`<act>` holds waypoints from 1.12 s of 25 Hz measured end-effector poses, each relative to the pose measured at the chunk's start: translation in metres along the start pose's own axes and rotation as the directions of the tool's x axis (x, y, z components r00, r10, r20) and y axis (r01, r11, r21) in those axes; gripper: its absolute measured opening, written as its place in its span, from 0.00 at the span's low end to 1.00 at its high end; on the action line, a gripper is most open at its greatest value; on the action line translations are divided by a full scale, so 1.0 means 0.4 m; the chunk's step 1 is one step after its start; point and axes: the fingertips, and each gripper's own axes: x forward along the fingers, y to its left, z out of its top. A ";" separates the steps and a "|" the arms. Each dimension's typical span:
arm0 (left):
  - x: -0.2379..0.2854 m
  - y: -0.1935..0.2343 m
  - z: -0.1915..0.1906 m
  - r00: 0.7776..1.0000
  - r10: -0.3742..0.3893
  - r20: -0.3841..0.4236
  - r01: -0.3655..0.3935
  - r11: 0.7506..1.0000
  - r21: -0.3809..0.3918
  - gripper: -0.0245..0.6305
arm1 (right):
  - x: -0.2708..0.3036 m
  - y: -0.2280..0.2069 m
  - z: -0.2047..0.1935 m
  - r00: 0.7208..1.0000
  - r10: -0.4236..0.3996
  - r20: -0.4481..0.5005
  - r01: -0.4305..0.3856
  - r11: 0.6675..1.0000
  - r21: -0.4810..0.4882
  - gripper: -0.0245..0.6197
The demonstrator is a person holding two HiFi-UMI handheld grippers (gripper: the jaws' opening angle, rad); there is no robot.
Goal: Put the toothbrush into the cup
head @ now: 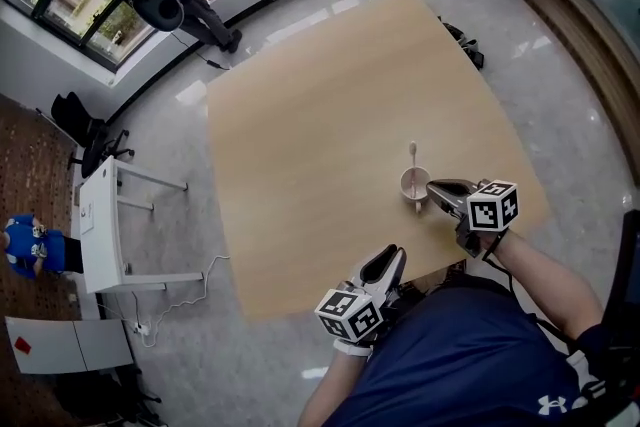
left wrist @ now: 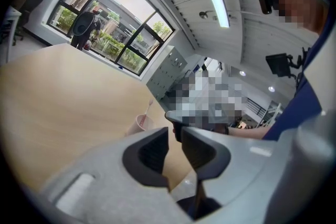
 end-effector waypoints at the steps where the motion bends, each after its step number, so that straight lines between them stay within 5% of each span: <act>1: 0.005 -0.002 -0.003 1.000 -0.008 -0.009 0.008 1.000 0.001 0.16 | -0.007 0.016 0.005 1.000 0.011 0.010 -0.011 1.000 -0.001 0.06; 10: 0.049 -0.034 -0.029 0.994 -0.067 -0.091 0.068 0.998 0.008 0.14 | -0.096 0.150 0.059 0.990 0.082 0.114 -0.085 0.996 0.015 0.06; 17: 0.090 -0.059 -0.046 0.985 -0.102 -0.136 0.105 0.994 0.016 0.14 | -0.159 0.170 0.077 0.989 0.044 0.143 -0.032 0.996 -0.088 0.06; 28: 0.098 -0.050 -0.021 0.986 -0.097 -0.133 0.100 0.995 0.016 0.14 | -0.155 0.182 0.082 0.991 0.052 0.123 -0.039 0.994 -0.106 0.05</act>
